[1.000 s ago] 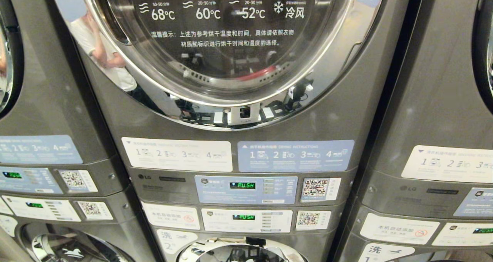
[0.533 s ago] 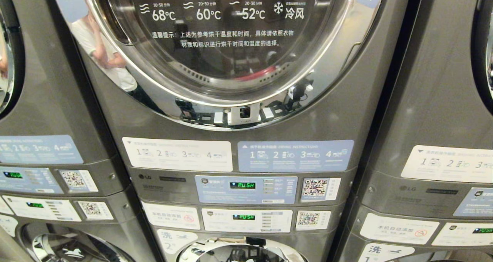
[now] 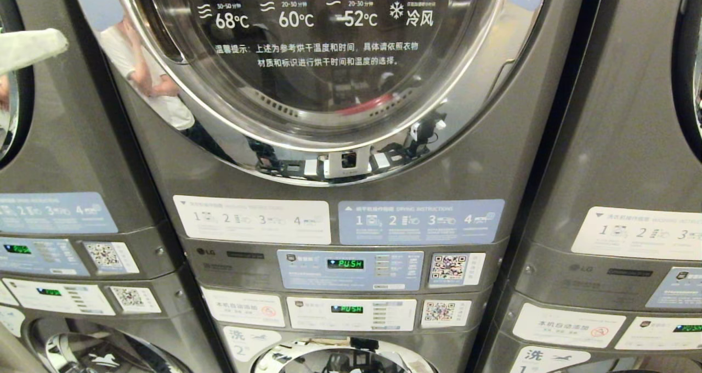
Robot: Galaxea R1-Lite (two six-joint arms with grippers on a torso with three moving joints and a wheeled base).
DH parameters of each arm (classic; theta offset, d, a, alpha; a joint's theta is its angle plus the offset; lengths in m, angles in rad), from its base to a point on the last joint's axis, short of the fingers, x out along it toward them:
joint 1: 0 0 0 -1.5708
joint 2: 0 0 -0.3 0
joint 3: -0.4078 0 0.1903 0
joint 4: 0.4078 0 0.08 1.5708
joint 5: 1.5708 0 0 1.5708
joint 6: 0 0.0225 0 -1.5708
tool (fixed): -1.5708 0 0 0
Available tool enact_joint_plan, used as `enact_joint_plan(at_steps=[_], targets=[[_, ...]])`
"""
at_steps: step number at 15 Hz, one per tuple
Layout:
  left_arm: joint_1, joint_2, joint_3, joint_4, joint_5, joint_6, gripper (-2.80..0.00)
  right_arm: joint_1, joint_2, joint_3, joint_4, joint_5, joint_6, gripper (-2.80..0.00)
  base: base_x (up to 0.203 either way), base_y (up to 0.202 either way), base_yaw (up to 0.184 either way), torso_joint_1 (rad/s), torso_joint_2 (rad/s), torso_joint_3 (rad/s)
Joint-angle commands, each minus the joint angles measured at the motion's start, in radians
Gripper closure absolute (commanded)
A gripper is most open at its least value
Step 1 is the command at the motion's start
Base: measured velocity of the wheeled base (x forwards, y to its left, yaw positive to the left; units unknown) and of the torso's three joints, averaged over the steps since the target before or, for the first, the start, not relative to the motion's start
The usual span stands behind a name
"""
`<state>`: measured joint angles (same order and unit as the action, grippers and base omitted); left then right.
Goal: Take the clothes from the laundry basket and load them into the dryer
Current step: Close the dryer
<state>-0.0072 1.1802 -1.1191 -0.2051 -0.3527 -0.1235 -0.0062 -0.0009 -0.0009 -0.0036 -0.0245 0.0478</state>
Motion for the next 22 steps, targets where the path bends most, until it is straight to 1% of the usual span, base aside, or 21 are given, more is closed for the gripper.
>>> enact_joint_plan(at_steps=[1,5,7,12,15,18,22], targets=[[0.005,0.159,-0.098,0.0,0.026,-0.003,0.0,0.0,0.001,0.001,-0.001,0.0,0.0,0.0,0.0,0.0,0.0,0.0,0.0,0.0],[0.007,0.273,-0.217,0.005,0.05,-0.002,0.0,0.0,0.001,0.0,-0.001,0.0,0.0,0.0,0.0,0.0,0.0,0.0,0.0,0.0],[0.003,0.306,-0.241,0.015,0.1,0.004,0.0,0.0,0.001,0.0,-0.001,0.0,0.0,0.0,0.0,0.0,0.0,0.0,0.0,0.0],[-0.003,0.341,-0.25,0.029,0.113,0.005,0.0,0.0,0.001,-0.001,-0.001,0.0,0.0,0.0,0.0,0.0,0.0,0.0,0.0,0.0],[-0.019,0.377,-0.29,0.029,0.115,0.005,0.0,0.0,0.001,0.0,0.0,0.0,0.0,0.0,0.0,0.0,0.0,0.0,0.0,0.0],[-0.023,0.391,-0.297,0.037,0.142,0.005,0.0,0.0,0.001,0.001,-0.001,0.0,0.0,0.0,0.0,0.0,0.0,0.0,0.0,0.0],[-0.048,0.399,-0.298,0.052,0.144,0.025,0.0,0.0,0.001,0.001,0.0,0.0,0.0,0.0,0.0,0.0,0.0,0.0,0.0,0.0]])
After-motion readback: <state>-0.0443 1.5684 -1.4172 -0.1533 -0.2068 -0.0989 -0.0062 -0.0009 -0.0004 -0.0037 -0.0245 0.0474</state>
